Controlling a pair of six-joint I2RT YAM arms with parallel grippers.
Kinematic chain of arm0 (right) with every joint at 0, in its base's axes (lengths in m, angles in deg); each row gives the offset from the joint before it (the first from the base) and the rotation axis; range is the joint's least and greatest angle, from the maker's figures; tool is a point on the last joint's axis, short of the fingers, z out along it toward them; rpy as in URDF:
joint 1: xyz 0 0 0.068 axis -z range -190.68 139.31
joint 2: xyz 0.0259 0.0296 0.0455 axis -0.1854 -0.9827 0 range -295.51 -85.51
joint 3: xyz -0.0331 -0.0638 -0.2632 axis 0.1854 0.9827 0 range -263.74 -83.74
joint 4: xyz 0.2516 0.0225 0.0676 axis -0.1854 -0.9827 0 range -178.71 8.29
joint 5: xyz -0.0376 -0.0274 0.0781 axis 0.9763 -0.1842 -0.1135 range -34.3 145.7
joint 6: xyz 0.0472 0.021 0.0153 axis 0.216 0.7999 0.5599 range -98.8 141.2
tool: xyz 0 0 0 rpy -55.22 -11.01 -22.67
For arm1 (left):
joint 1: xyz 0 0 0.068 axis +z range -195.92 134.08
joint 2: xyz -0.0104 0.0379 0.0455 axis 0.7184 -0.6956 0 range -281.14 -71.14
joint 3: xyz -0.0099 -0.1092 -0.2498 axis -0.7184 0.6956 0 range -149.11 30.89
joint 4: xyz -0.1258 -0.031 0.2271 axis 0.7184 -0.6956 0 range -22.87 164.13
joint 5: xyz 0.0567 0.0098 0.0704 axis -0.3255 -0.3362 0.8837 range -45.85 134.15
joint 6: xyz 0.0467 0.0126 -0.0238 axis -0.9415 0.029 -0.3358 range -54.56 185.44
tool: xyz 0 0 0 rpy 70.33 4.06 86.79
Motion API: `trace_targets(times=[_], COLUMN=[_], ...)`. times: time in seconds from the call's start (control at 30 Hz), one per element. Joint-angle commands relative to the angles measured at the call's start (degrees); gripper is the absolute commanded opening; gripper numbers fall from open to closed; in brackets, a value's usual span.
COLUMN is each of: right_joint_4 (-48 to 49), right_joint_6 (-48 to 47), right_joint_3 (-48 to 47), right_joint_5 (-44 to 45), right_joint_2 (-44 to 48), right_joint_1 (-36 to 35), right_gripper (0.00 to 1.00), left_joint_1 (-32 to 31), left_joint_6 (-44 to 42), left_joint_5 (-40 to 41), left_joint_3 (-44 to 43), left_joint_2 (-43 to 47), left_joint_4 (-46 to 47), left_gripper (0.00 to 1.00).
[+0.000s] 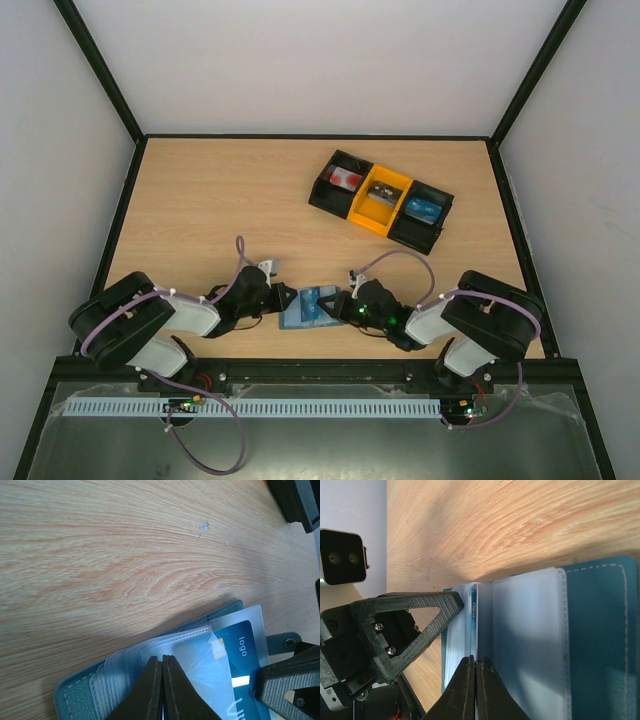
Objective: Take the credit cards out of the card holder
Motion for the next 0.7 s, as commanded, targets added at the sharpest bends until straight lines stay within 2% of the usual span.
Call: trace_targets(times=[0.0, 0.27, 0.37, 0.5, 0.67], right_joint_4=[-3.18, -19.55, -24.83, -30.46, -33.66], right_joint_6=[-1.66, -7.37, -9.78, -11.59, -13.13], right_joint_3=[0.74, -0.42, -1.21, -1.71, -2.49], right_joint_5=[2.40, 7.82, 8.07, 9.05, 7.01], right_joint_2=[3.00, 15.05, 19.19, 24.95, 30.95], right_joint_1=[0.79, 0.86, 0.89, 0.86, 0.86], right_gripper=[0.02, 0.02, 0.02, 0.02, 0.02], left_joint_1=[-0.25, -0.25, -0.26, -0.27, -0.27], left_joint_6=[-1.08, -0.95, -0.66, -0.53, -2.84], left_joint_5=[3.12, 2.38, 1.46, 0.52, -2.60], left_joint_3=[2.88, 1.08, -0.30, -2.54, -5.42], left_joint_2=[-2.89, 2.20, 5.24, 11.20, 19.69], left_joint_4=[-13.44, -17.30, -19.35, -23.25, -26.96], left_gripper=[0.03, 0.03, 0.08, 0.25, 0.59])
